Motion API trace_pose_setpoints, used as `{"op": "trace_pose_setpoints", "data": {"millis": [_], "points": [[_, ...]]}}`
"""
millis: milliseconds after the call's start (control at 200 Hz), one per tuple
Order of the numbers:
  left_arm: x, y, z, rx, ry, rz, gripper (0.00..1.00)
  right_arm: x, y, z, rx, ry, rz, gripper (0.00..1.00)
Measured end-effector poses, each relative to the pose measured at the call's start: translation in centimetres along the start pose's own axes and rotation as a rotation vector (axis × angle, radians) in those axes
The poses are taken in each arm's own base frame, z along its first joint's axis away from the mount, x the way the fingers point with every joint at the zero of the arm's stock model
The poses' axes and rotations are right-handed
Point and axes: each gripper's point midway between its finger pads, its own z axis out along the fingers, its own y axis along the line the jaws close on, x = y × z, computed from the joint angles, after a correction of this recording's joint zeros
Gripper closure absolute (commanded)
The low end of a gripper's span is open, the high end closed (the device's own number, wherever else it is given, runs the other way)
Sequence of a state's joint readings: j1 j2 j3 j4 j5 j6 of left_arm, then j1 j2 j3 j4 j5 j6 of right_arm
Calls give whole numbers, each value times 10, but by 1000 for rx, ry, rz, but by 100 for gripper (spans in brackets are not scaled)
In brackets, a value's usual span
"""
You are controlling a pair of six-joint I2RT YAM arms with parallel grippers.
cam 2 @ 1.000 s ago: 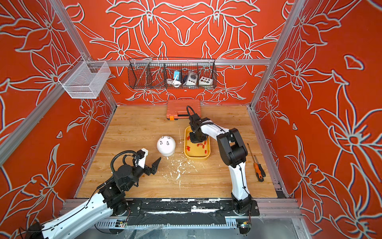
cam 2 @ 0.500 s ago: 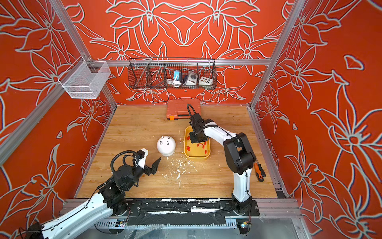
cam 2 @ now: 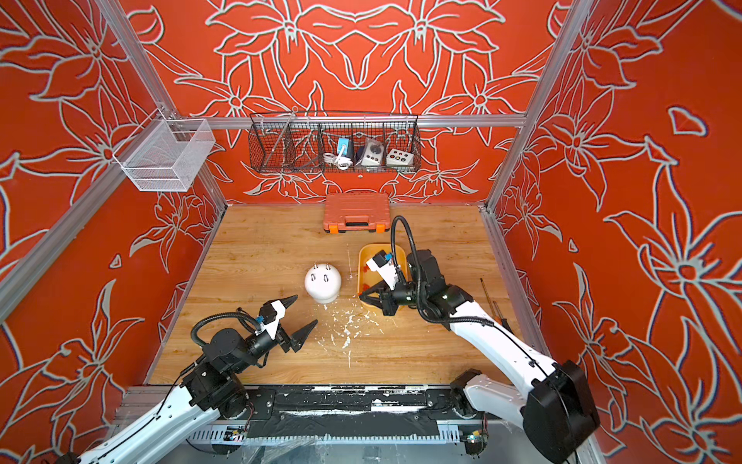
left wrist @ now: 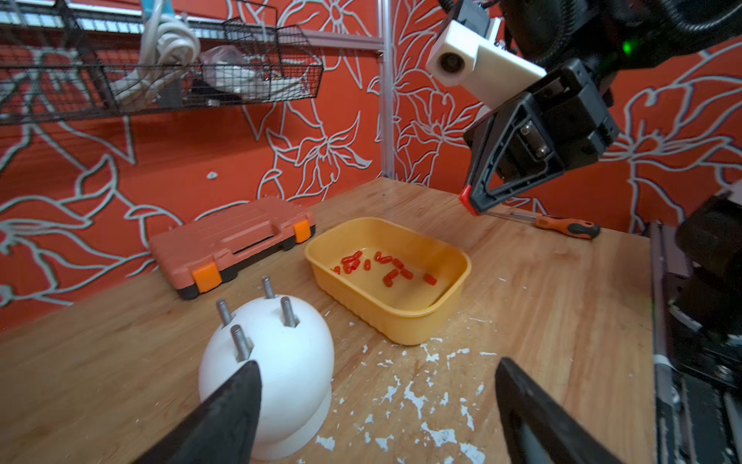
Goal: Cover the protruding screws with screw protection sleeves
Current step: Place the screw protection sleeve at the center of the board.
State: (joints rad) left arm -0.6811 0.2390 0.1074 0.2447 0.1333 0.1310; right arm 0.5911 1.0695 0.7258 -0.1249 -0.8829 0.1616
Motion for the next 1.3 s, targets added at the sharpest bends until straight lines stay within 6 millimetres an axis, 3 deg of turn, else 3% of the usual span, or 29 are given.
{"op": "trace_pose_setpoints", "data": {"millis": [85, 260, 430, 611, 721, 856, 991, 1301], "points": [[-6, -5, -4, 25, -31, 8, 13, -1, 17, -5, -30, -19, -67, 100], [-1, -10, -6, 51, -33, 15, 15, -13, 30, -6, -92, -64, -146, 100], [10, -19, -3, 108, 8, 22, 27, 3, 36, 9, -184, -2, -146, 100], [22, -38, 0, 223, 59, 4, 41, 16, 69, 20, -308, 60, -229, 100], [18, -51, 0, 307, 65, 0, 48, 16, 79, 30, -338, 99, -265, 100], [10, -54, 1, 330, 59, 0, 49, 24, 62, 53, -247, 219, -245, 100], [10, -46, 1, 276, 64, 15, 48, 44, 21, 74, -45, 371, -210, 100], [-10, 7, -19, -55, -51, 54, 45, 112, -57, 85, 258, 660, -152, 100]]}}
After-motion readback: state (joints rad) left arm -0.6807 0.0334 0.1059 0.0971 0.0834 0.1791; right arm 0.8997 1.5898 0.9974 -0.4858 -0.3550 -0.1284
